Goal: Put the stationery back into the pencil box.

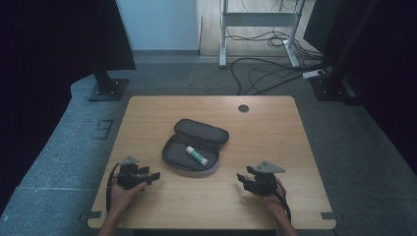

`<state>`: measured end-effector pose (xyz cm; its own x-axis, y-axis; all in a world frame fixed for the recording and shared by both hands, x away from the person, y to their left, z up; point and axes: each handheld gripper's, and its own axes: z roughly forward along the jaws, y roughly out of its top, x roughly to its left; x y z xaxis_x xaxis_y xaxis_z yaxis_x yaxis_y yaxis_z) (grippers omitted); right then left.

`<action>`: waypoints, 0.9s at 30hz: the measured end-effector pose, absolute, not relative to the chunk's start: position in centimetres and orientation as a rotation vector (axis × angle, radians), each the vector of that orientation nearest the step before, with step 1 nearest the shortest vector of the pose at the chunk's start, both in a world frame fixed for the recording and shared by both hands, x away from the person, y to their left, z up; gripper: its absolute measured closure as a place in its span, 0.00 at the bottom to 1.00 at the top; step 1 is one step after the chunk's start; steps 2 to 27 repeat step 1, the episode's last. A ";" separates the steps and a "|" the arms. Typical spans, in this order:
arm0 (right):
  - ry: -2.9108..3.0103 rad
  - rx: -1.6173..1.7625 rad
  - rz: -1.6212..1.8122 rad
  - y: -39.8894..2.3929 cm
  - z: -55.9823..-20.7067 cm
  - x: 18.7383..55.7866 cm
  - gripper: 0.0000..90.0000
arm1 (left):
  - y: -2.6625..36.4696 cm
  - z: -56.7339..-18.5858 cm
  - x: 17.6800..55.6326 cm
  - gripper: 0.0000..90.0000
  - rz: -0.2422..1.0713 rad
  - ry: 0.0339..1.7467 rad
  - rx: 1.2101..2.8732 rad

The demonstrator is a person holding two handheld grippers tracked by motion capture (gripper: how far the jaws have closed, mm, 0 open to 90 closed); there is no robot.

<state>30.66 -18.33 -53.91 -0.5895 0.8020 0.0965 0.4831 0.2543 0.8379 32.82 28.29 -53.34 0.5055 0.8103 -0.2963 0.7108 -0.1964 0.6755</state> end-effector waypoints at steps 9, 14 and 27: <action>2.184 1.178 1.262 -18.3 -53.9 30.7 0.50 | 28.3 -53.3 32.8 0.38 0.159 1.249 1.952; 2.184 1.178 1.262 -18.3 -53.9 30.7 0.50 | 28.3 -53.3 32.8 0.38 0.159 1.249 1.952; 2.184 1.178 1.262 -18.3 -53.9 30.7 0.50 | 28.3 -53.3 32.8 0.38 0.159 1.249 1.952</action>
